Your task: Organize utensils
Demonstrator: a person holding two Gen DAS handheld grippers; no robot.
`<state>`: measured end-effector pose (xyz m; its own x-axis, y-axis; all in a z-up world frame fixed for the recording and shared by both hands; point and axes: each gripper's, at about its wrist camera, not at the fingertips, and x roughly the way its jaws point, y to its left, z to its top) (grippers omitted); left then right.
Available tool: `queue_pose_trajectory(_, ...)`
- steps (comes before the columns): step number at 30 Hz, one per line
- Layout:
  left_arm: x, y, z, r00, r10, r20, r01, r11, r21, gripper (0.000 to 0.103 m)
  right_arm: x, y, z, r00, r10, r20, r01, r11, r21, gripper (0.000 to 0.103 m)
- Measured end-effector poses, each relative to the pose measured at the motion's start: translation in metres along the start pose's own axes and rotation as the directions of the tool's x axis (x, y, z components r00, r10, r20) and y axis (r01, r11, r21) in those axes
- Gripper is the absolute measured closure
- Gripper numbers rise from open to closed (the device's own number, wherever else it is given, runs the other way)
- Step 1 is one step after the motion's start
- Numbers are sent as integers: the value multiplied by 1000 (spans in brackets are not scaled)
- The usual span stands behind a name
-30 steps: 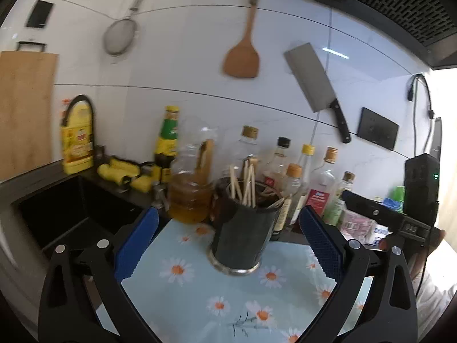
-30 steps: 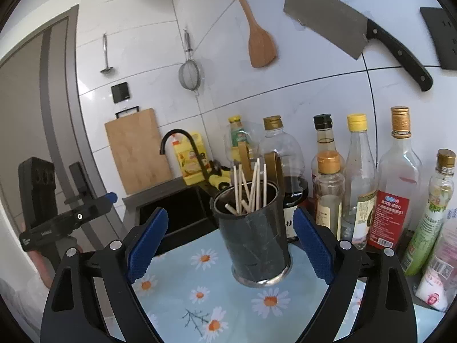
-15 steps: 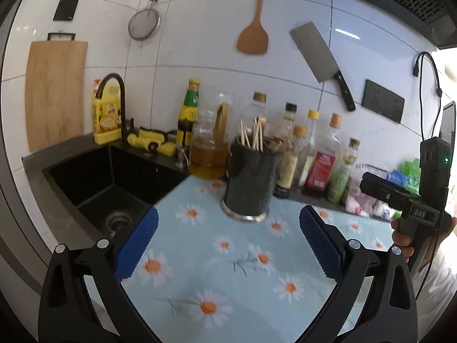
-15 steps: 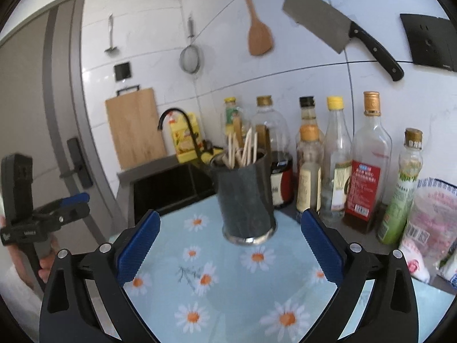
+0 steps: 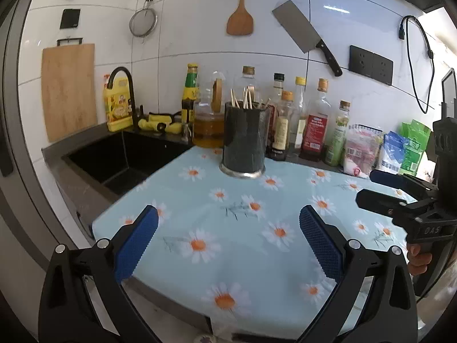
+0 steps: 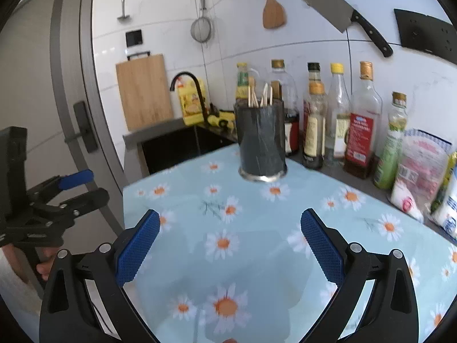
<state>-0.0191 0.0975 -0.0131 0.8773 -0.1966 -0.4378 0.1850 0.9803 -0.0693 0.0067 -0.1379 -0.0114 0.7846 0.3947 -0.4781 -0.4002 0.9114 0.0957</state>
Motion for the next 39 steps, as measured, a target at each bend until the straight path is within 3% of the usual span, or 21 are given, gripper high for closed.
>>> queue_pose_trajectory(3, -11, -1, -9, 1000, 19, -14, -20, 999, -51, 6, -7, 7, -11, 999, -19, -30, 19, 1000, -15, 8)
queue_pose_trajectory(9, -26, -7, -15, 998, 68, -14, -69, 987, -142, 6, -31, 21, -21, 999, -40, 14, 40, 998, -46, 8)
queue_pose_trajectory(15, -28, -12, -16, 998, 28, -59, -38, 985, -169, 6, -43, 30, -32, 996, -74, 44, 75, 997, -10, 8)
queue_pose_trajectory(27, -26, -28, -9, 998, -14, -67, 6, 994, -106, 6, -57, 27, -34, 992, -109, 65, 110, 994, 1, 8)
queue_pose_trajectory(39, -34, -35, -9, 999, 9, -53, -14, 995, -96, 6, -63, 26, -36, 992, -106, 73, 107, 994, -8, 8)
